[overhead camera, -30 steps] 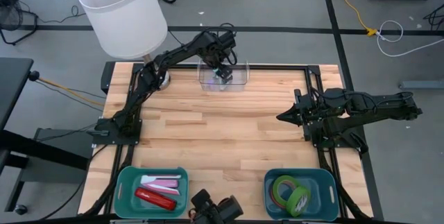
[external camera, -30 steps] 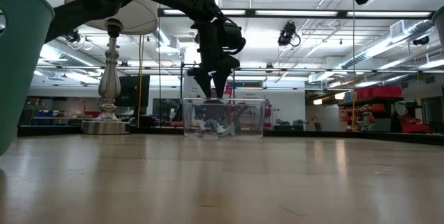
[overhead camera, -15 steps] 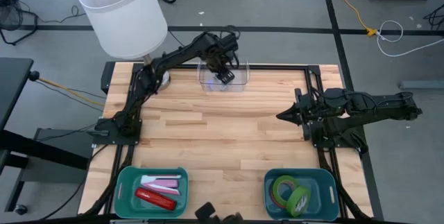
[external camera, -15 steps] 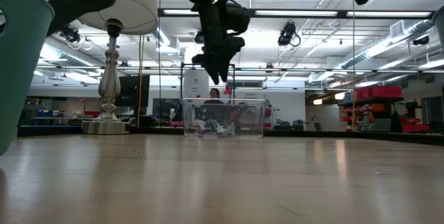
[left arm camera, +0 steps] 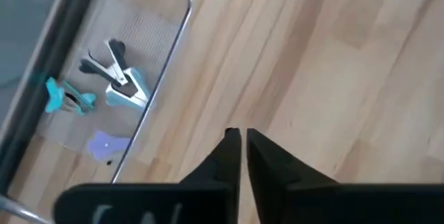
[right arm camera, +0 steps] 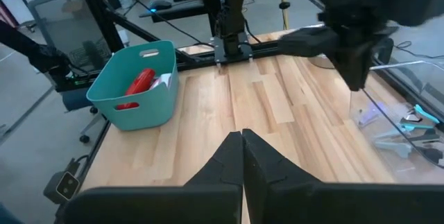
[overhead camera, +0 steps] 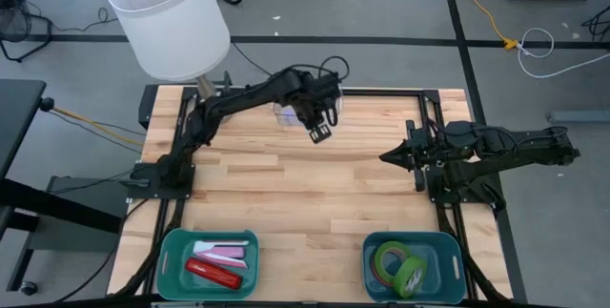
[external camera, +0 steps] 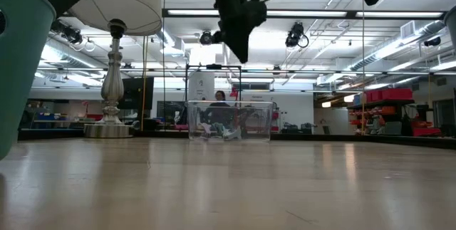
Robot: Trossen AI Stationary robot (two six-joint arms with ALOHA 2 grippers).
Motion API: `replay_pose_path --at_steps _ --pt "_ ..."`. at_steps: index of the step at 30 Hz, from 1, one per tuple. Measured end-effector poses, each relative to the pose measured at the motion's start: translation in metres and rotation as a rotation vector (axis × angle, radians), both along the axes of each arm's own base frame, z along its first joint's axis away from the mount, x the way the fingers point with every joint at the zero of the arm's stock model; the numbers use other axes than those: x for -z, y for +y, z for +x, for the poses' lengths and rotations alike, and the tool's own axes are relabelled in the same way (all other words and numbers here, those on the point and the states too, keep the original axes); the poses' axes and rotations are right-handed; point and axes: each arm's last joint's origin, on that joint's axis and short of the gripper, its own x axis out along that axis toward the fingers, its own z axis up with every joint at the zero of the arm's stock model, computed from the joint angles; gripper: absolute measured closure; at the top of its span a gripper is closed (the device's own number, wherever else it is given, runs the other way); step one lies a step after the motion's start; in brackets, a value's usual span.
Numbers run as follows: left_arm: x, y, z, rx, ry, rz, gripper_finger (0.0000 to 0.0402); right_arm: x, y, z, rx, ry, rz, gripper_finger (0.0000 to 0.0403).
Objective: Pick and place Stapler, Stapler remover, tape
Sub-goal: Return to Home Position
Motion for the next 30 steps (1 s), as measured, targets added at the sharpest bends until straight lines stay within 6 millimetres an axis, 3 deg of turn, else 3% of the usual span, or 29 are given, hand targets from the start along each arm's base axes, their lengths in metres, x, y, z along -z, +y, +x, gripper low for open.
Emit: replay_pose_path --at_steps 4,12,20,30 --pt "-0.019 -0.02 -0.005 0.028 -0.042 0.026 0.0396 0.0 0.0 0.0 0.001 -0.002 0.003 0.0403" --pt "-0.064 -0.074 -0.014 0.137 -0.208 0.074 0.0397 -0.001 0.0 0.0 0.001 -0.008 0.004 0.0403" --pt "-0.117 -0.13 -0.032 0.34 -0.442 0.274 0.0399 0.0 0.0 0.004 0.006 0.001 0.016 0.0403" --pt "-0.159 -0.158 -0.071 0.502 -0.607 0.26 0.0399 0.005 0.002 0.017 0.002 0.031 0.003 0.0403"
